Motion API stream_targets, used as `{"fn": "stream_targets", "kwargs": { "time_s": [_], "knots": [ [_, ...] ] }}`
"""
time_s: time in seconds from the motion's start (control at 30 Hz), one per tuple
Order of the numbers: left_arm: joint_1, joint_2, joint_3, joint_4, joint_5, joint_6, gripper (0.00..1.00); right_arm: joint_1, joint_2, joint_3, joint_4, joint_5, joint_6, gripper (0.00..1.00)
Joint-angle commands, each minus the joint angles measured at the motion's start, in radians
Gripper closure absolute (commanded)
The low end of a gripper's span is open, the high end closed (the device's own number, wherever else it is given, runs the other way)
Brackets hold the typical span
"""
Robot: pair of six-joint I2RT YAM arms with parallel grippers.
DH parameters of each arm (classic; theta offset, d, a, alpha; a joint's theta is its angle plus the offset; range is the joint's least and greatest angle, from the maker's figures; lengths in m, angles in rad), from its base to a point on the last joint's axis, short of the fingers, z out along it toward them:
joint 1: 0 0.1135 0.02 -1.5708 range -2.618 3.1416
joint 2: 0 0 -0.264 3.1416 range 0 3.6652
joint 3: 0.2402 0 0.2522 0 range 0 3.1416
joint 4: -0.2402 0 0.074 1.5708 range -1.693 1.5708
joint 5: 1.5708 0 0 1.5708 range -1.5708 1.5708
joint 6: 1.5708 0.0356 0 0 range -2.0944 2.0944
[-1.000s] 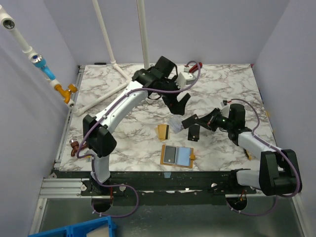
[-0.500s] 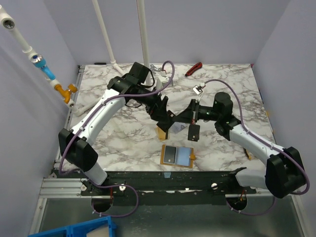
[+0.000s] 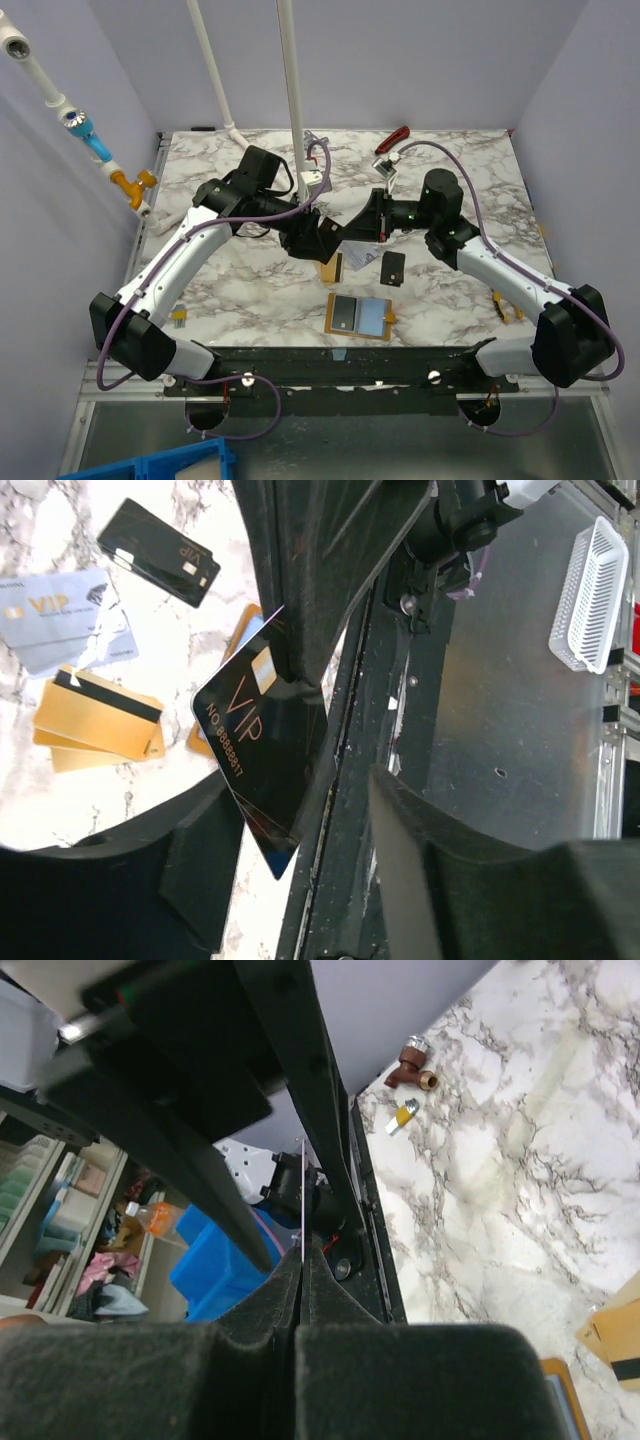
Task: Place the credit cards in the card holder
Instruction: Pick up the credit card from the center of the board, then turn over the card slot in the card holder.
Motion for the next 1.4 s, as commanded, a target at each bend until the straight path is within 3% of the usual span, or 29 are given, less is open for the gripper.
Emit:
{"fn": "stream_targets", "kwargs": {
  "time_s": [0.0, 0.17, 0.2, 0.5, 0.57, 0.6, 0.67, 0.77, 1.03, 1.2, 1.37],
  "knots": [
    [0.002, -0.030, -0.042, 0.025, 0.062, 0.011, 0.54, 0.028, 0.022, 0.068, -0.034, -0.030, -0.064, 0.99],
    [0.021, -0.039, -0.038, 0.038, 0.101, 0.000, 0.85, 0.057, 0.037, 0.103, -0.119, -0.021, -0.135, 0.99],
    [0.026, -0.038, -0.035, 0.034, 0.117, 0.005, 0.87, 0.059, 0.038, 0.105, -0.125, -0.021, -0.143, 0.99],
    [0.044, -0.015, -0.003, -0.042, 0.175, 0.062, 0.83, 0.063, 0.037, 0.118, -0.152, -0.020, -0.169, 0.99],
    [0.045, -0.012, 0.001, -0.056, 0.176, 0.075, 0.72, 0.062, 0.038, 0.128, -0.167, -0.021, -0.179, 0.99],
    [0.045, -0.009, 0.004, -0.069, 0.176, 0.084, 0.60, 0.063, 0.038, 0.131, -0.170, -0.022, -0.181, 0.99],
    [0.047, -0.004, 0.007, -0.087, 0.178, 0.098, 0.58, 0.062, 0.039, 0.134, -0.170, -0.027, -0.180, 0.99],
    [0.050, 0.003, 0.003, -0.085, 0.176, 0.096, 0.69, 0.066, 0.042, 0.139, -0.178, -0.040, -0.180, 0.99],
    [0.054, 0.015, 0.041, -0.106, 0.174, 0.096, 0.78, 0.089, 0.053, 0.176, -0.240, -0.045, -0.227, 0.99],
    [0.054, 0.013, 0.016, -0.109, 0.179, 0.095, 0.99, 0.092, 0.048, 0.180, -0.218, -0.030, -0.221, 0.99],
    [0.055, -0.003, 0.009, -0.104, 0.185, 0.088, 1.00, 0.092, 0.047, 0.169, -0.140, -0.018, -0.167, 0.99]
  ]
}}
